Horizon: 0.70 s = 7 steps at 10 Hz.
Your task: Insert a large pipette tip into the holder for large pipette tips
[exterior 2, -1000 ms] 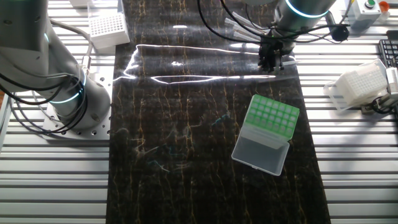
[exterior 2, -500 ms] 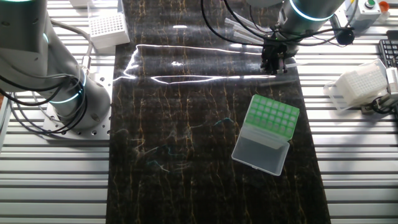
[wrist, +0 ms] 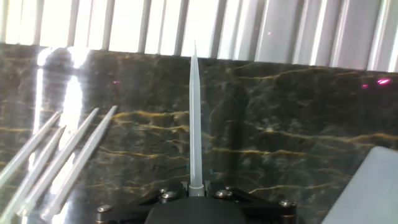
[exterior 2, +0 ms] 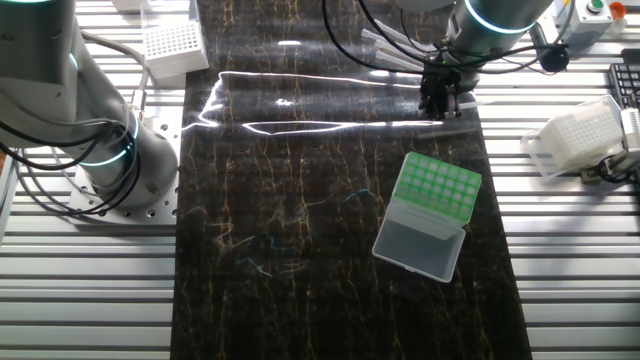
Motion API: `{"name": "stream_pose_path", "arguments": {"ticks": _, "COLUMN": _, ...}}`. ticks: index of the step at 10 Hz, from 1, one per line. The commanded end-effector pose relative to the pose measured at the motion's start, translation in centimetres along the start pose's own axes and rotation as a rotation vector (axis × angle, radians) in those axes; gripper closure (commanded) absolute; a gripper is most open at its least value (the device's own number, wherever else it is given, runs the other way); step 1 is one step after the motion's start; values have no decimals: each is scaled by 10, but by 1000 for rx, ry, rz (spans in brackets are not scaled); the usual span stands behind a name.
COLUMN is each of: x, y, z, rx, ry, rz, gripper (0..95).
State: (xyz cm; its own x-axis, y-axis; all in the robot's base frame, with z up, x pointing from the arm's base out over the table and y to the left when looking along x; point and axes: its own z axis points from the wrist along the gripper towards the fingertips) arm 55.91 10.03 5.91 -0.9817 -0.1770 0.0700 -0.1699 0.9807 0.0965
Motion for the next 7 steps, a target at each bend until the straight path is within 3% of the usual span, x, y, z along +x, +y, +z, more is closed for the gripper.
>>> {"name": "stream_pose_path", "arguments": {"ticks": 1, "x": 0, "y": 0, "z": 0, "rx": 0, "ry": -4, "rz": 1, "gripper": 950}}
{"name": "stream_pose_path", "arguments": {"ticks": 7, "x": 0, "y": 0, "z": 0, "rx": 3, "ry": -4, "rz": 22, "gripper": 950}}
